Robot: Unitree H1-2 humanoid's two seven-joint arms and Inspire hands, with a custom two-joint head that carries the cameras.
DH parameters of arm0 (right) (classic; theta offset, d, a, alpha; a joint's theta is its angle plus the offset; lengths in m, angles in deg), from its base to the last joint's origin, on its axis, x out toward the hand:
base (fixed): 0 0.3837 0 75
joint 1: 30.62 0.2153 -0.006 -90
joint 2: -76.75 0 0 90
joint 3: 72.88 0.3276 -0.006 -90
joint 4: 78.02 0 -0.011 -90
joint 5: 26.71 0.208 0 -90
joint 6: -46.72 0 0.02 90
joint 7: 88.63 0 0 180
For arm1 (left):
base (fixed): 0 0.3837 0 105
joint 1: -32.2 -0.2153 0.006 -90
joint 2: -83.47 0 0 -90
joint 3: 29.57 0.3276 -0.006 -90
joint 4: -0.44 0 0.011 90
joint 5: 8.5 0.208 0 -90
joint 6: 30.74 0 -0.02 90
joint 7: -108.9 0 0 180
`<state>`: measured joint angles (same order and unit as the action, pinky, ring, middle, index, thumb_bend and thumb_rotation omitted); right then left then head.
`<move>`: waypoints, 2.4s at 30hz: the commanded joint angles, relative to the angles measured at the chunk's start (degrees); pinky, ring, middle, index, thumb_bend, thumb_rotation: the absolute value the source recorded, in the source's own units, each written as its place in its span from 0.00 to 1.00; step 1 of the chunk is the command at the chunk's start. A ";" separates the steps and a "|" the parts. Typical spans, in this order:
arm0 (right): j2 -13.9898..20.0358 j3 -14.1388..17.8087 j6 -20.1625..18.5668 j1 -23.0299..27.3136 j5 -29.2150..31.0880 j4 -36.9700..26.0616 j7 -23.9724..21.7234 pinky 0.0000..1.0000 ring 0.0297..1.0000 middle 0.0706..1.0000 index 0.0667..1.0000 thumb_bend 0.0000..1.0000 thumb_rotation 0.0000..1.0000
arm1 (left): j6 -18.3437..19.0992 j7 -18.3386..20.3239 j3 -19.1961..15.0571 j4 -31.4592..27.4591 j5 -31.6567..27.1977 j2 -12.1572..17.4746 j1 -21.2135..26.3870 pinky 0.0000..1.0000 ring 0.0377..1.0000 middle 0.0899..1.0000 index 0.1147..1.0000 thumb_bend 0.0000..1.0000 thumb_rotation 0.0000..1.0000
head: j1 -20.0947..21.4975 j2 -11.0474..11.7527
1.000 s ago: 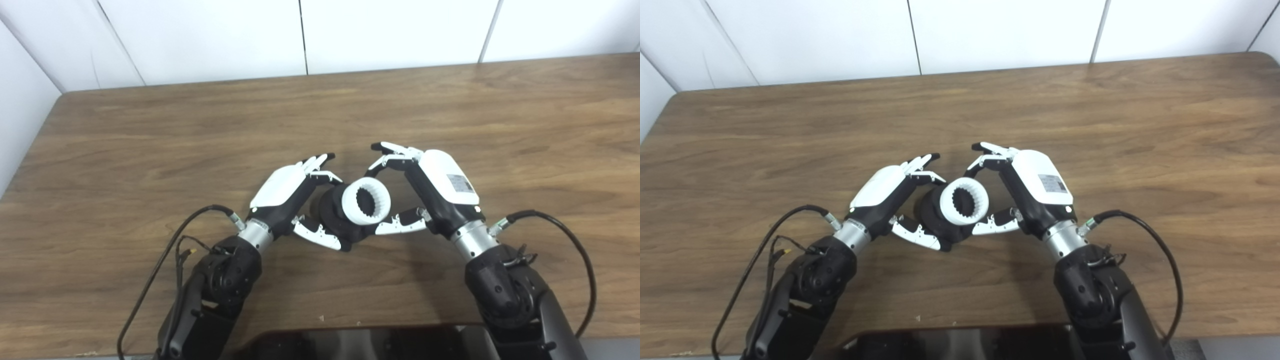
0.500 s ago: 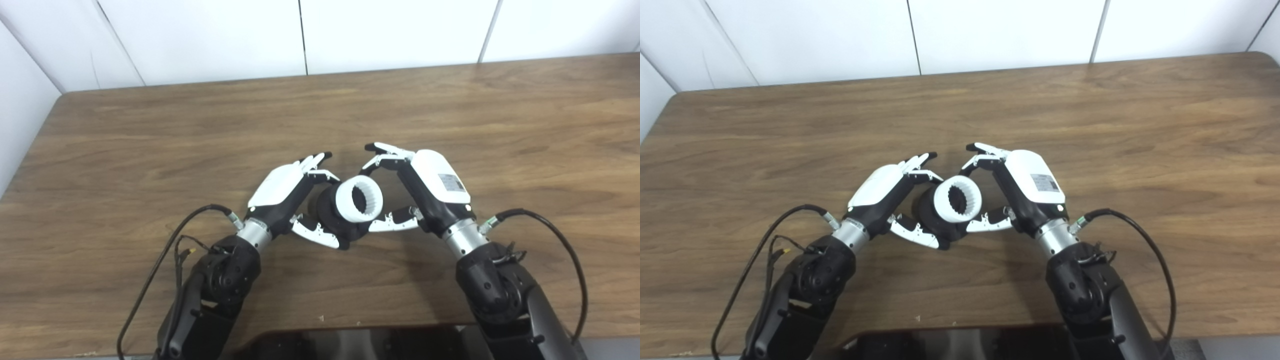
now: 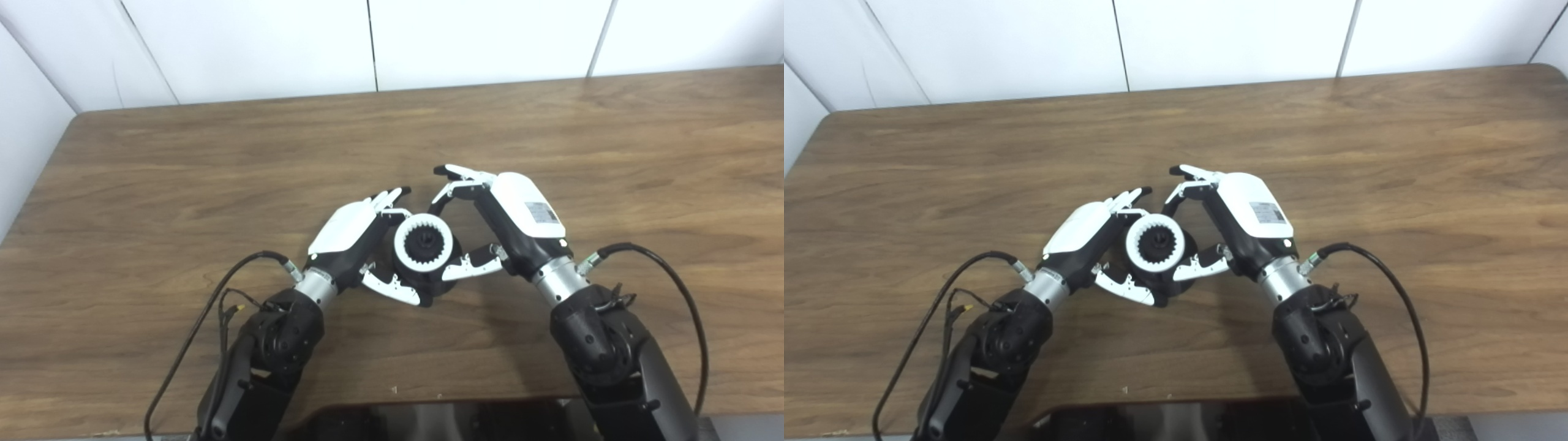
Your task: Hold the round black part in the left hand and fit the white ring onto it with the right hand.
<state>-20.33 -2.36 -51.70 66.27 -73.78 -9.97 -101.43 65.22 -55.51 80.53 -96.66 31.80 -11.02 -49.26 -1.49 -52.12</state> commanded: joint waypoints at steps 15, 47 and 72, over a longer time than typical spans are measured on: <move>0.84 1.14 0.52 4.72 -2.12 -3.02 -4.41 0.87 0.82 0.83 0.46 0.52 0.16 | -0.76 -1.07 -0.11 -1.97 -0.21 -0.03 1.84 1.00 1.00 1.00 0.56 0.97 0.30 | -0.26 -0.38; 0.88 2.46 1.10 0.49 -2.05 -1.77 -1.96 0.87 0.83 0.84 0.46 0.52 0.16 | 0.22 0.72 -1.34 -3.93 -1.05 1.13 2.07 1.00 1.00 1.00 0.57 0.96 0.31 | 0.81 -1.29; -1.02 1.90 -1.05 4.01 -3.72 -2.31 -3.66 0.86 0.83 0.85 0.63 0.80 0.33 | 0.09 0.47 -0.95 -3.81 -1.13 0.35 1.78 1.00 1.00 1.00 0.56 0.96 0.30 | 0.20 -1.77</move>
<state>-20.62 -0.85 -53.24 67.93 -77.10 -11.15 -106.40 65.84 -54.21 79.80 -98.10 31.05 -10.73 -49.25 -1.23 -53.88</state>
